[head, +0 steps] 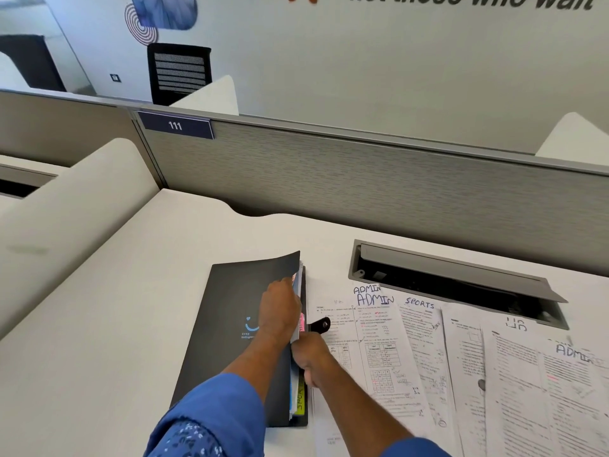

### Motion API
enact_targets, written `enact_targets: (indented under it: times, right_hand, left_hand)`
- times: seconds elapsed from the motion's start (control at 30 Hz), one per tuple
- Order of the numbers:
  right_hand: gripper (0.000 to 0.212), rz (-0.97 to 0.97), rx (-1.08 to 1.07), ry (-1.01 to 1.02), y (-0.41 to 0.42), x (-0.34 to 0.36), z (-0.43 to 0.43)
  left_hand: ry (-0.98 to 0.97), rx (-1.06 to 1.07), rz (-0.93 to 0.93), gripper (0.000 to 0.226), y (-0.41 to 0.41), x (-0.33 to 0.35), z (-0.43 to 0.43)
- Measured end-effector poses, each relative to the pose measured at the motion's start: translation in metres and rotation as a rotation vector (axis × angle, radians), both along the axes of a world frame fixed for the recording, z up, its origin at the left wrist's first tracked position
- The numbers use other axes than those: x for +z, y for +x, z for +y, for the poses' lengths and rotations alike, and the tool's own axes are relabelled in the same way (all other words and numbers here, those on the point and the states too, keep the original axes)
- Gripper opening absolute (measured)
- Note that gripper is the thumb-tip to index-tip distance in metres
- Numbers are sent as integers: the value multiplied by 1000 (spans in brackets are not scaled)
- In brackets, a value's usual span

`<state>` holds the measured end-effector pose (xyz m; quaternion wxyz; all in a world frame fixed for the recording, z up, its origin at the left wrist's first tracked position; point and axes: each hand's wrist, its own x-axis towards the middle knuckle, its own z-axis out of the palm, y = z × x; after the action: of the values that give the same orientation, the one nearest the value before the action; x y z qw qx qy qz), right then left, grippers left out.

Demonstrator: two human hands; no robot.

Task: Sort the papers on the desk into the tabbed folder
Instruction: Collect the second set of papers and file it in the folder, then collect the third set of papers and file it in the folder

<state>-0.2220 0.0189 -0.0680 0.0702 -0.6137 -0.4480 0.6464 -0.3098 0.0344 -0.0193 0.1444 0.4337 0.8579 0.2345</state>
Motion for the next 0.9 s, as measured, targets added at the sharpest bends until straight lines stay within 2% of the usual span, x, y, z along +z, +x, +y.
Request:
enact_targets:
  times: [0.13,0.27,0.33,0.43,0.67,0.9]
  right_hand:
    - [31,-27,91,10,-2,6,-8]
    - [20,-26,187,25,5,12,0]
    - [17,-47,171,90,7,15,7]
    - [30,-155,172,256,7,15,12]
    - [25,-165,210,323,4,10,4]
    - [27,-227,339,455,6,17,10]
  left_hand:
    - [-9,1,-11,17,0,-1,0]
    - [-9,-7,-5,18,-1,-2,-1]
    - [0,-6,-11,18,-1,-2,0]
    - [9,-4,-21,17,0,-4,0]
    - [-18,-1,1,20,1,-6,1]
    - [-48,22,64,25,9,-7,1]
